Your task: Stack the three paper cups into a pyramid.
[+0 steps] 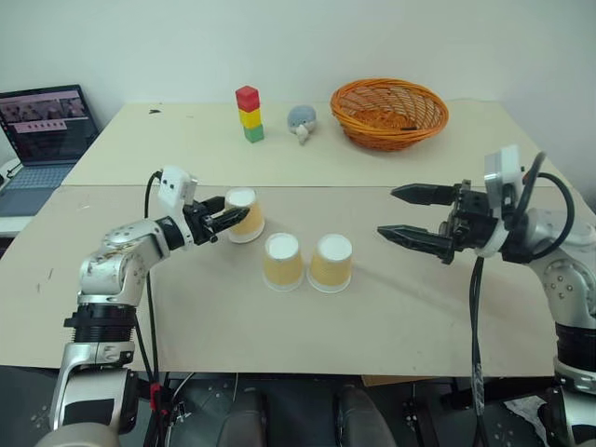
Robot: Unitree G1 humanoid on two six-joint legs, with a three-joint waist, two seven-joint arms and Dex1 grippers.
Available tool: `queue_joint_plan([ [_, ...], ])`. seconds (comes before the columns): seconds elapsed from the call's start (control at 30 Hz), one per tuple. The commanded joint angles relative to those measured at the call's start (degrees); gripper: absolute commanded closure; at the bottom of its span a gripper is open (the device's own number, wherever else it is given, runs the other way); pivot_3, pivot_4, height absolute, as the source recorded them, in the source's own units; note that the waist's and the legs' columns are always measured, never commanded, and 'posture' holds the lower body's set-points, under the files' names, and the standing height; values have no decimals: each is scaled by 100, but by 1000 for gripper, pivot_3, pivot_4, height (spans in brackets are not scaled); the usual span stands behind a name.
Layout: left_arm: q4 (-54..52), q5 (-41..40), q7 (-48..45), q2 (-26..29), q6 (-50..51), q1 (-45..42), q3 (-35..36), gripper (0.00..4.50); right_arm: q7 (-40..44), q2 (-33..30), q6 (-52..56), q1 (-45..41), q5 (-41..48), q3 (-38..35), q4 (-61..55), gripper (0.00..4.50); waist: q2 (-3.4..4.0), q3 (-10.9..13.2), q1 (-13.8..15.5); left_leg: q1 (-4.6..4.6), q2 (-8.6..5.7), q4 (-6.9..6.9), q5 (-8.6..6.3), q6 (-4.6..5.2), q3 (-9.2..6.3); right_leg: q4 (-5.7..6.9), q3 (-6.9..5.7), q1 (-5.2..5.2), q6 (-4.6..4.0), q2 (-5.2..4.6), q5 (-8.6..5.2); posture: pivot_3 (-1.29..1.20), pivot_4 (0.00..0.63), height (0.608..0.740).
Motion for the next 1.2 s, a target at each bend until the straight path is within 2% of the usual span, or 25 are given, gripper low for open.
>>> queue_joint_plan([
  [0.03, -182, -2, 58, 9, -130, -225, 138, 1809, -21, -79, -84, -39, 130, -207, -201, 0, 0, 0, 0, 0, 0, 0, 0, 0, -1, 1, 0, 0, 0, 0, 0, 0, 150, 629],
  [0.3, -923, -591, 51, 231, 314, -555, 601, 1809, -2, -84, -139, -53, 61, -135, -132, 0, -2, 1, 2, -2, -1, 1, 1, -1, -6, 2, -1, 1, 1, -2, 1, 0, 150, 629],
  [0.4, -992, -1007, -12, 434, 789, -1206, 752, 1809, 38, -83, -148, -117, 46, -91, -82, 0, -3, 2, 5, -2, -7, 2, 1, -2, -9, 4, -1, 2, 1, -3, 1, 0, 150, 629],
  [0.57, -1651, -2125, -766, 766, 1952, -1530, 600, 1809, 201, -227, -31, 16, 154, -125, -258, 0, -6, 4, -7, 0, -32, 0, 2, -3, -33, 4, 1, 10, 2, -7, 1, 0, 150, 629],
  [0.7, -1924, -2566, -1409, 1003, 2378, -1546, 319, 1809, 529, -684, -24, 657, 212, -333, -781, 0, -5, 4, -5, 7, -49, 0, 3, -4, -48, 21, -9, 10, 3, -34, 1, 0, 150, 629],
  [0.9, -1689, -2338, -1950, 1012, 2191, -1679, -179, 1809, 650, -1167, -126, 1508, 62, -600, -1272, 0, -7, 6, -4, 5, -57, 2, 3, -4, -56, -2, -13, 23, 4, -39, 0, 0, 150, 629],
  [1.03, -1365, -2159, -2079, 806, 1999, -1875, -409, 1809, 488, -1195, -34, 1580, 166, -754, -1328, 0, -11, 10, -3, 17, -65, 0, 6, -2, -57, -63, -15, 43, 8, -38, -2, 0, 150, 629],
  [1.2, -996, -1874, -2331, 614, 1752, -2041, -660, 1809, 316, -1149, 38, 1586, 229, -792, -1408, 0, -12, 11, -8, 47, -64, -5, 10, 8, -59, -69, -19, 74, 7, -31, -2, 0, 150, 629],
])
